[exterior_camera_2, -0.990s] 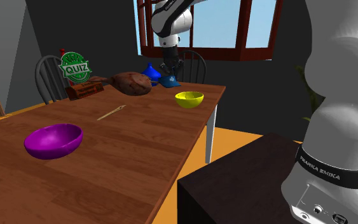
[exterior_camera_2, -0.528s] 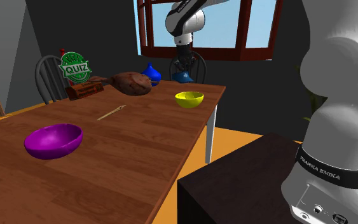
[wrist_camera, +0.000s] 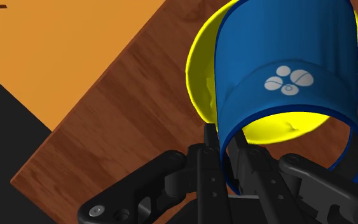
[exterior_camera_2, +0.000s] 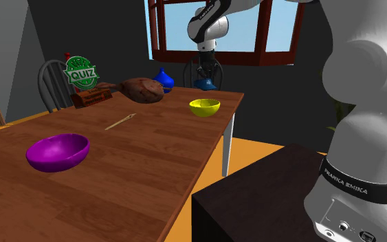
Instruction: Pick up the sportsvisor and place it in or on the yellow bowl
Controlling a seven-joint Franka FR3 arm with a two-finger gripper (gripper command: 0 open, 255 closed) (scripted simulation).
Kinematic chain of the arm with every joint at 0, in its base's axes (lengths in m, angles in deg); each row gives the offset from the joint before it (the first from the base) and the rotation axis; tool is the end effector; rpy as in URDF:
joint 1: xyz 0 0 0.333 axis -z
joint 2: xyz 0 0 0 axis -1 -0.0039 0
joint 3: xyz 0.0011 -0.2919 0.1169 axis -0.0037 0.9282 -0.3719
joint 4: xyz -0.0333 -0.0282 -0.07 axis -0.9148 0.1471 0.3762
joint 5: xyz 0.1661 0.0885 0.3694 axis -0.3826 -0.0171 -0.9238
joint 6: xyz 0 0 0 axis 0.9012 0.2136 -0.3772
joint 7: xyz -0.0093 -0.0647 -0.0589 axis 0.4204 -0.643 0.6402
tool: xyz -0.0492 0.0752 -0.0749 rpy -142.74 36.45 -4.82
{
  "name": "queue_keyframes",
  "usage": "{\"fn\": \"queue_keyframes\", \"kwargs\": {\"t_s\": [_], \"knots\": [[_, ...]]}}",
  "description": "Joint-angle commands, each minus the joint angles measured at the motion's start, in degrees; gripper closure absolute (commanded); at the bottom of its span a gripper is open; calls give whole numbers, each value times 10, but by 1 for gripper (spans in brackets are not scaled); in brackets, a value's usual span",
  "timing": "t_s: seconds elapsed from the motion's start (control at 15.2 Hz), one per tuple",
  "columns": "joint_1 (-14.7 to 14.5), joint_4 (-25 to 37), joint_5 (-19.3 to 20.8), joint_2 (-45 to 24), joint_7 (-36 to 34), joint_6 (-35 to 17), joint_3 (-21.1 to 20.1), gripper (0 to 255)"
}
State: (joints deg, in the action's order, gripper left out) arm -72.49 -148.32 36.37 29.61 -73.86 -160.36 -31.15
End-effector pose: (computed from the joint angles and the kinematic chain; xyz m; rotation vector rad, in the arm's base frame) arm 0.7365 -0.1667 0.3129 2.9645 -0.2525 0.0535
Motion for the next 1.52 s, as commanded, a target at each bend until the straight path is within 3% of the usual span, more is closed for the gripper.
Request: {"fn": "queue_keyframes", "kwargs": {"t_s": [0.0, 0.79, 1.25, 1.32, 1.45], "knots": [[0, -6, 2, -6, -2, -12, 1, 255], [-2, -27, 12, -48, -16, -74, 7, 255], [-2, -26, 12, -49, -16, -74, 7, 255], [-2, -26, 12, -49, -16, -74, 7, 0], [-2, -26, 12, -49, -16, -74, 7, 0]]}}
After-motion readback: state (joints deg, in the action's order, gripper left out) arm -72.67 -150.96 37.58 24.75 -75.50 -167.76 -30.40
